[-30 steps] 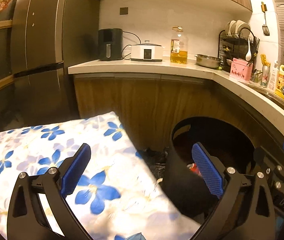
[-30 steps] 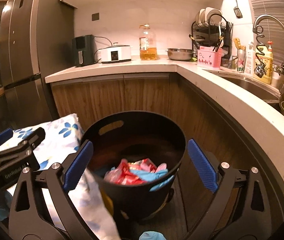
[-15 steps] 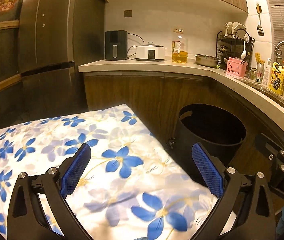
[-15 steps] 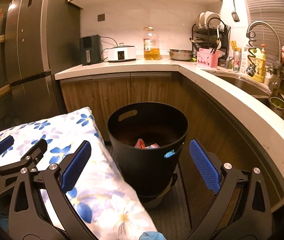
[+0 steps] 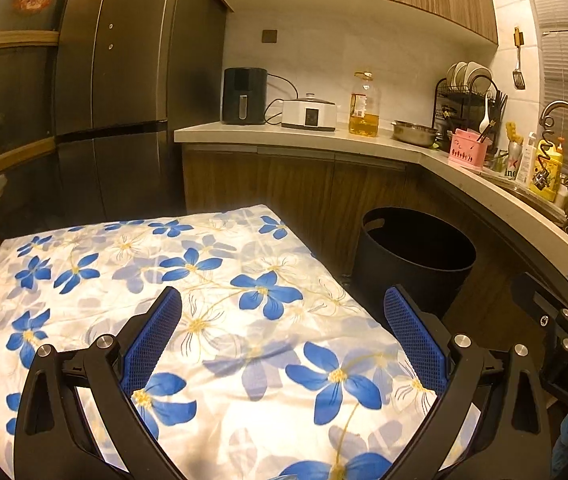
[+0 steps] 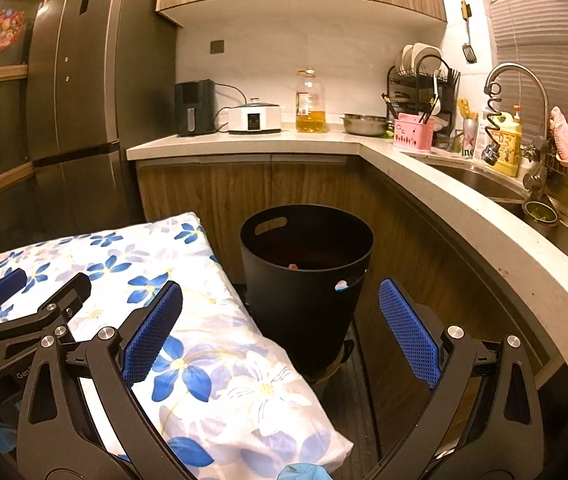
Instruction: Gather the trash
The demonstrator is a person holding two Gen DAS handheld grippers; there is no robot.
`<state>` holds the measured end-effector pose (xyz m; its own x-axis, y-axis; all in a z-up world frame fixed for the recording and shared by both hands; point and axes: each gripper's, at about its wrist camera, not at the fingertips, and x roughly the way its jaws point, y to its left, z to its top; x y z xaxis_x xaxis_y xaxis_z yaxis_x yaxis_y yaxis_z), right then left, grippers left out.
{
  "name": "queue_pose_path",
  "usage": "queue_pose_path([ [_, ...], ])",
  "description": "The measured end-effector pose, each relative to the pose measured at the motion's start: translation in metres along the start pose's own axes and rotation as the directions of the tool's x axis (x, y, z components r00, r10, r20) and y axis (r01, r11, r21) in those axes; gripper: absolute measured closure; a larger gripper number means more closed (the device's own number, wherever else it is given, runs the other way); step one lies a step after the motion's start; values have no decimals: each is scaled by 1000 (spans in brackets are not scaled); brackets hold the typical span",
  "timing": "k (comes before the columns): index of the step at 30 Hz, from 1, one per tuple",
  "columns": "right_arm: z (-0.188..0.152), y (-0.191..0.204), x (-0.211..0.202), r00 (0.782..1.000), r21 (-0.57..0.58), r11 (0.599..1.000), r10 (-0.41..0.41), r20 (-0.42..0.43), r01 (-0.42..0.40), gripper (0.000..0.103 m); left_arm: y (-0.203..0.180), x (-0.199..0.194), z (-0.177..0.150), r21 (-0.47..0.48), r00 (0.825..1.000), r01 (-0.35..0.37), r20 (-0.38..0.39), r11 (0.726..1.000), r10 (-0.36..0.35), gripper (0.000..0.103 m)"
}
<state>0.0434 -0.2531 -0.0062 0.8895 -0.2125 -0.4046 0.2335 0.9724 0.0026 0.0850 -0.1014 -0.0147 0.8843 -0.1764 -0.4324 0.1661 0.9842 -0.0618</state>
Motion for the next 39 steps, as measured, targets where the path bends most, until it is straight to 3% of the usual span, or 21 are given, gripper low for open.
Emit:
queue_pose_path([
  [13, -8, 9, -24, 1000, 5, 1000, -17, 15, 16, 6, 16, -22, -11, -16, 1000, 6, 8, 1000, -6, 6],
  [39, -6, 18, -34, 999, 1, 1000, -14, 30, 14, 6, 23, -33, -11, -30, 1000, 4, 22, 1000, -3, 6],
])
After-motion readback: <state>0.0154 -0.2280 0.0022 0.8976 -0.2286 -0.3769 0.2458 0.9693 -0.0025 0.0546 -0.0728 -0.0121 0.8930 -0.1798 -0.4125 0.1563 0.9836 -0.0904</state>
